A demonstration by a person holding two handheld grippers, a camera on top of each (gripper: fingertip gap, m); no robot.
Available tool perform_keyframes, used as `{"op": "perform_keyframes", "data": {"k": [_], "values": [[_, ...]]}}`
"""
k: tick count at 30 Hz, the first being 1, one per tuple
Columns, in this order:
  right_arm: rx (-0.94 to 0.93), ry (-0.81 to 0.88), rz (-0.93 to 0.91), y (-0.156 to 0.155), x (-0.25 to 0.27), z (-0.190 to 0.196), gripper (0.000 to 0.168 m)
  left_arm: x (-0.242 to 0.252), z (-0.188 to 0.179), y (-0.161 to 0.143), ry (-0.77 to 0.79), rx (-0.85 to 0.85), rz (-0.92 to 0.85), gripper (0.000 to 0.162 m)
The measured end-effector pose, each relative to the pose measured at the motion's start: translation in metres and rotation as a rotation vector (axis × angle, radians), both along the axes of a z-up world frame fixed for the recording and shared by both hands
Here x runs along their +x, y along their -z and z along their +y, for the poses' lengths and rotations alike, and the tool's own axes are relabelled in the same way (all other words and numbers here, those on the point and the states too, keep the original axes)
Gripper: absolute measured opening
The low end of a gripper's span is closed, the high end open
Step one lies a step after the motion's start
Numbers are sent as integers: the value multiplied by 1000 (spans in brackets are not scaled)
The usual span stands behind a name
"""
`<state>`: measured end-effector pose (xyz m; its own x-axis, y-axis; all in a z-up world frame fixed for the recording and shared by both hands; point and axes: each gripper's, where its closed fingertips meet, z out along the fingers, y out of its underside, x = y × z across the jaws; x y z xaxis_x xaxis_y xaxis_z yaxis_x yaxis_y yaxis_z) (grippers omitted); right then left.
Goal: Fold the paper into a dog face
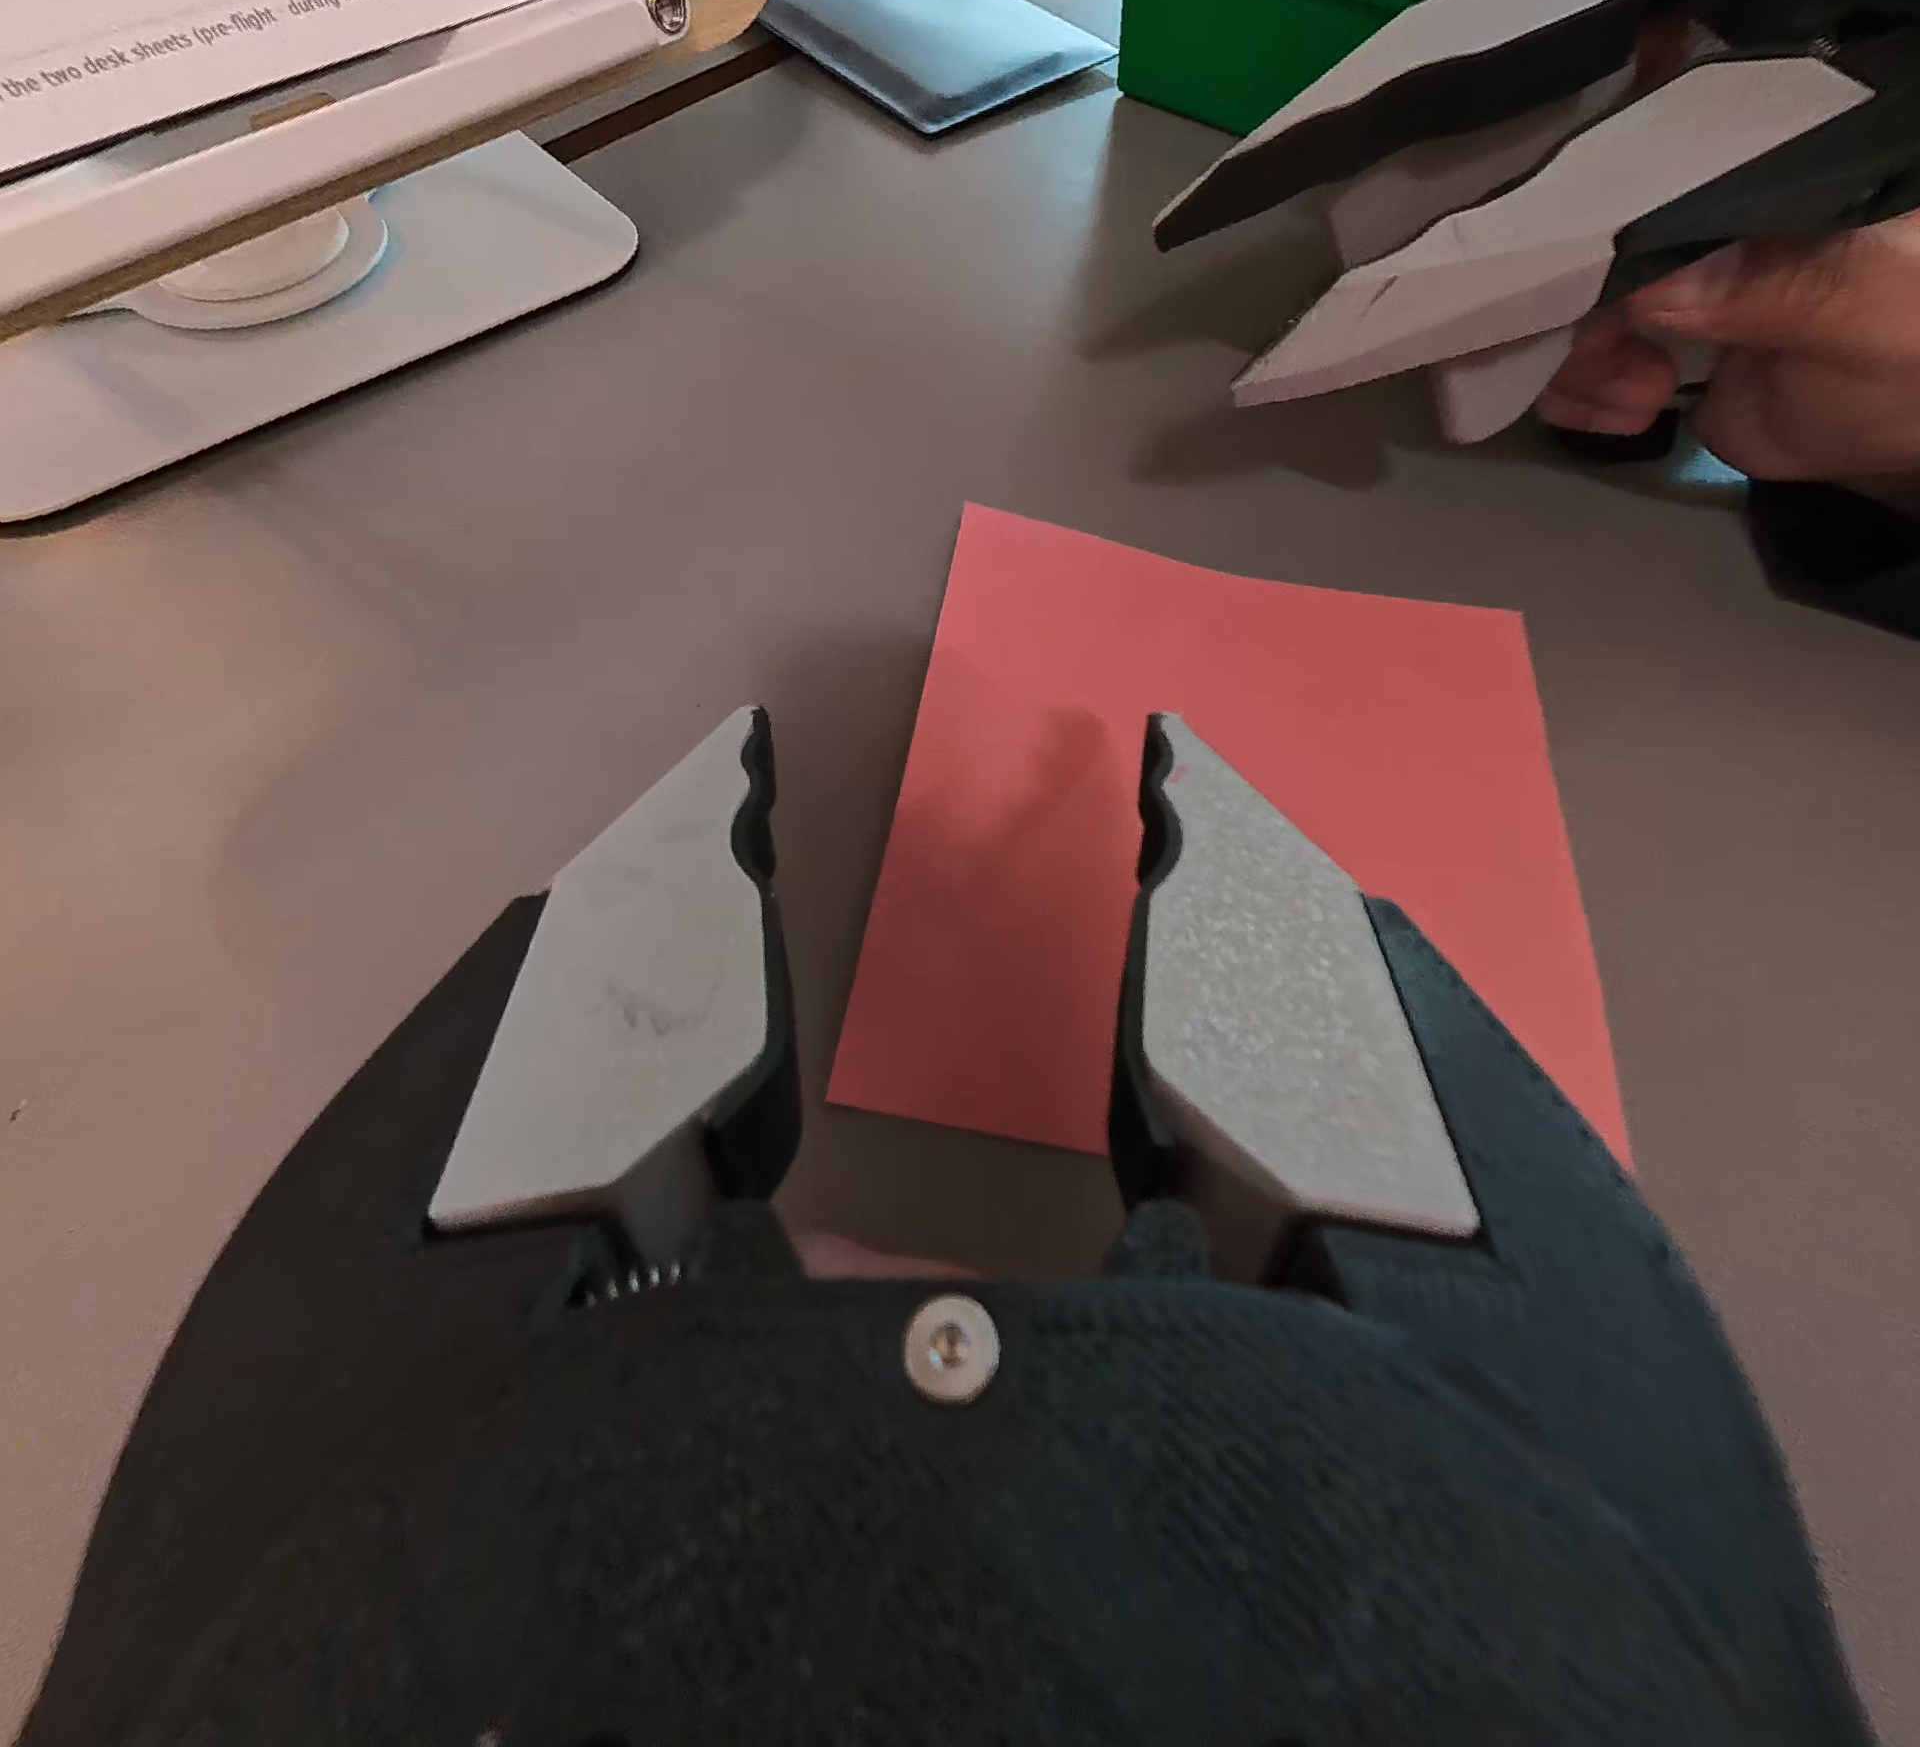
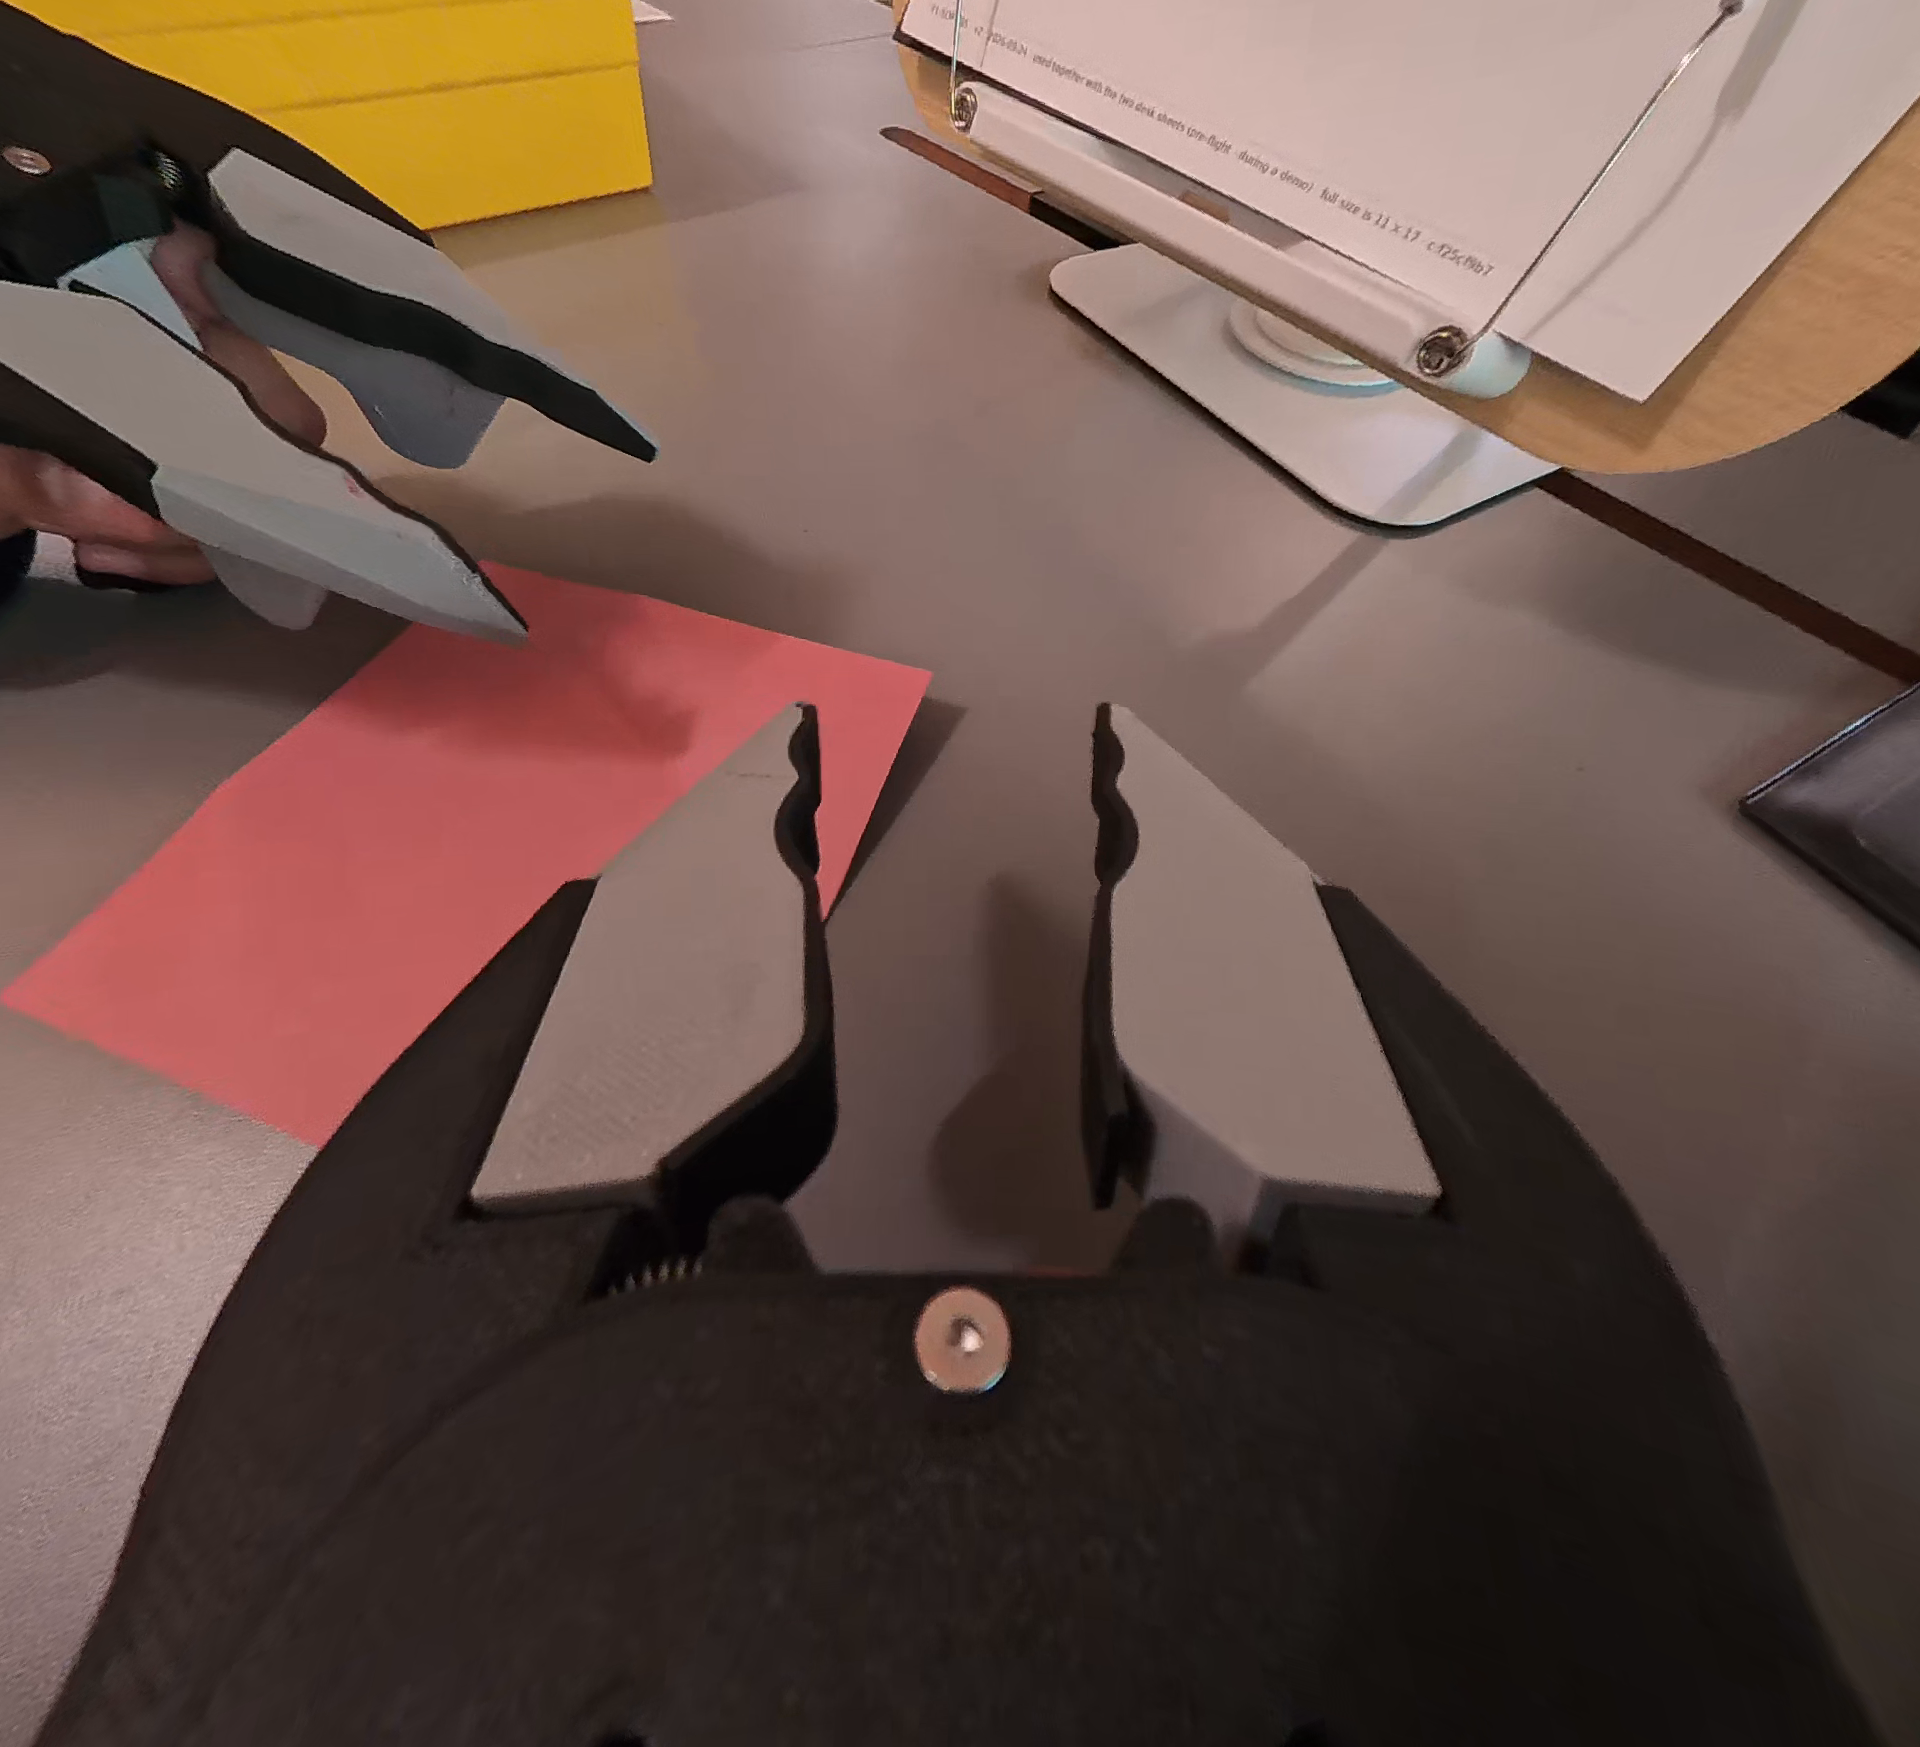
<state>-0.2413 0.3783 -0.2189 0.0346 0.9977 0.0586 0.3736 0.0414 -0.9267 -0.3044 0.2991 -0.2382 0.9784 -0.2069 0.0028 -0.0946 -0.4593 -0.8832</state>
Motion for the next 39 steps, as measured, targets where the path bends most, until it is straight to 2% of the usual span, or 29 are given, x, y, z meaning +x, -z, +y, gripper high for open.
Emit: {"op": "perform_keyframes", "data": {"k": [7,21,29,34,35,39], "values": [[-9,-6,-2,1,0,0,47,-1,0,0,-4,-2,-13,72],[21,3,-4,0,0,-1,46,-3,1,4,-19,-22,5,66],[-59,59,82,-16,4,10,48,-10,2,4,-55,-32,-57,59],[-160,46,96,-15,4,11,53,-16,-11,18,4,-147,71,52],[-175,36,101,-16,4,10,54,-14,-14,19,23,-158,67,48],[-182,23,62,-9,2,6,56,6,-22,19,124,-202,-23,47]]}}
